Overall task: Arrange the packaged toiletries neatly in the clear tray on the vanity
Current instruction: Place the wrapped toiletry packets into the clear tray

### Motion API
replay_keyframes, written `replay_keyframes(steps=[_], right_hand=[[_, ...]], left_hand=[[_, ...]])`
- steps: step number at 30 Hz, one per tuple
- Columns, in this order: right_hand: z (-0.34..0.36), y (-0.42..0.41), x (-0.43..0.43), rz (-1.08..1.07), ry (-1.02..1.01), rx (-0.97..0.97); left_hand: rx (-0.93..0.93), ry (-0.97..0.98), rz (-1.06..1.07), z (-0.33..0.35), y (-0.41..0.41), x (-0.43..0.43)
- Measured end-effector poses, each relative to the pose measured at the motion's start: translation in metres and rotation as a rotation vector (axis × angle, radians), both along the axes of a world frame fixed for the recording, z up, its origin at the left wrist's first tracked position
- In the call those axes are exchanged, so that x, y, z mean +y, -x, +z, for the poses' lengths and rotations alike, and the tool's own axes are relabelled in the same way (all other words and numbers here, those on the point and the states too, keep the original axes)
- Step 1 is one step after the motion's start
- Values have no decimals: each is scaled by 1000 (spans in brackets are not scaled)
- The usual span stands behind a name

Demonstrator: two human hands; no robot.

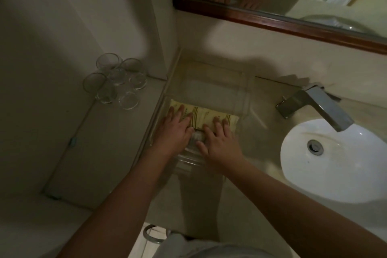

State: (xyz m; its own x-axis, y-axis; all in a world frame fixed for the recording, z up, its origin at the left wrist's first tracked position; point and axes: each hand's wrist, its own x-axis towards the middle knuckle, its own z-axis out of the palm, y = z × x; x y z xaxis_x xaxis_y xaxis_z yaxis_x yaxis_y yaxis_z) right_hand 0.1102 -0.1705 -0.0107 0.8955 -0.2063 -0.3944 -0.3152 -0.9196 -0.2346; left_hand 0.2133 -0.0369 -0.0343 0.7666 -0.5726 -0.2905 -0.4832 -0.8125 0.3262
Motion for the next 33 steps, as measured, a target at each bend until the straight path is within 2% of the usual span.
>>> replay_keyframes(steps=[12,18,23,28,33], right_hand=[[4,8,-4,-6,-15,-28],[22,56,-29,-82,-88,-109],[43,142,-81,-243,-87,-217],[51,270,-141,-505,-23,-235],[54,398,-201,-725,26,-249]], left_hand=[[-21,-11,48,7,4,0],[-89,42,42,39,30,-33],[-234,175,-218,65,103,-97],[-38,316,-339,79,223,-186],[11,386,-510,84,340,-262]])
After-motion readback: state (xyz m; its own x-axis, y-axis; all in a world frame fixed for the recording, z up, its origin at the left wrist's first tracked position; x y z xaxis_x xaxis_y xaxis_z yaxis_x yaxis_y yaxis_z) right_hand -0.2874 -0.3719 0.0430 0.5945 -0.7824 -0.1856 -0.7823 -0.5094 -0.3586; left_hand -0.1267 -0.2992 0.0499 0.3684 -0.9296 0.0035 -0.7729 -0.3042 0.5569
